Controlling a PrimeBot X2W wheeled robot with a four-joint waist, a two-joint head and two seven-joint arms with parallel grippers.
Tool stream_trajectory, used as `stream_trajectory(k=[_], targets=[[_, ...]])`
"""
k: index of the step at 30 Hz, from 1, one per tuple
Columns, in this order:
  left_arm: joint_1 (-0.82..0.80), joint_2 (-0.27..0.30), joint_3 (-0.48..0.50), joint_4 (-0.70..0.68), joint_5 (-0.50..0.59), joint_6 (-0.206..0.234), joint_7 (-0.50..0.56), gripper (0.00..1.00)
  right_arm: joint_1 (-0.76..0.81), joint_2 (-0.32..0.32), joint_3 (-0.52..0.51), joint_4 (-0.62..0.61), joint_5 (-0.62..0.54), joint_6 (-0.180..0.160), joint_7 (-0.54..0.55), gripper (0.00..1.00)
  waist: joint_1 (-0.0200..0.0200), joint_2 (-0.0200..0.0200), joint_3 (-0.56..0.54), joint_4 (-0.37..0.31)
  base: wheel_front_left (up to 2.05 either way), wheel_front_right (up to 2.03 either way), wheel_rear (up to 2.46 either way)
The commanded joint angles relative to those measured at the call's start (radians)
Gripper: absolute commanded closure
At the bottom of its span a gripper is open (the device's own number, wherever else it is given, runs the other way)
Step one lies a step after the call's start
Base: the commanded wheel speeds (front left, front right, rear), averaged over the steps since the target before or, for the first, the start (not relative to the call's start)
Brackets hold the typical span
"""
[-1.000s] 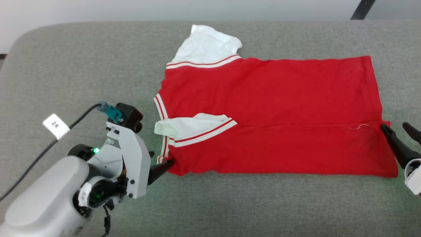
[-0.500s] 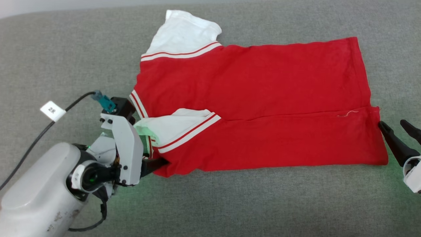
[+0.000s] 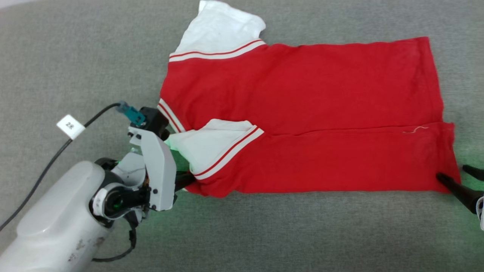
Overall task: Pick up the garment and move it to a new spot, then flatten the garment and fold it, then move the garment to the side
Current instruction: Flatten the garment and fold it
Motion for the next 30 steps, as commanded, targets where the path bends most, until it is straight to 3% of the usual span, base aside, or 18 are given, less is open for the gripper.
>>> stream_trajectory(k=[1, 7, 9, 10, 17, 21, 30], targets=[[0.009, -0.023, -0.022, 0.014, 0.011, -0.007, -0.006, 1.00, -0.005, -0.002, 0.004, -0.003, -0.001, -0.002, 0.027, 0.00, 0.0000, 0.0000, 0.014, 0.013, 0.00, 0.00, 0.00], [0.003, -0.049, -0.024, 0.035, 0.025, -0.028, -0.045, 1.00, -0.016, 0.008, 0.024, 0.010, -0.001, -0.001, 0.144, 0.00, 0.0000, 0.0000, 0.032, 0.035, 0.00, 0.00, 0.00], [0.004, -0.056, -0.022, 0.041, 0.031, -0.032, -0.063, 1.00, -0.017, 0.017, 0.018, 0.008, 0.004, -0.001, 0.158, 0.71, 0.0000, 0.0000, 0.034, 0.039, 0.00, 0.00, 0.00], [0.007, -0.061, -0.021, 0.044, 0.031, -0.034, -0.072, 1.00, -0.014, 0.018, 0.018, 0.004, 0.009, -0.001, 0.163, 1.00, 0.0000, 0.0000, 0.031, 0.042, 0.00, 0.00, 0.00], [0.051, -0.035, -0.006, 0.026, 0.028, -0.053, -0.117, 1.00, 0.023, 0.016, -0.032, -0.017, -0.002, -0.001, 0.154, 1.00, 0.0000, 0.0000, -0.003, 0.045, 0.00, 0.00, 0.00], [0.094, -0.002, 0.003, -0.035, 0.026, -0.042, -0.134, 1.00, 0.063, 0.011, -0.058, -0.046, -0.001, -0.001, 0.160, 1.00, 0.0000, 0.0000, -0.020, 0.046, 0.00, 0.00, 0.00], [0.241, 0.075, 0.014, -0.239, 0.034, 0.035, -0.186, 1.00, 0.174, 0.021, -0.132, -0.124, -0.010, -0.001, 0.178, 1.00, 0.0000, 0.0000, -0.046, 0.051, 0.00, 0.00, 0.00]])
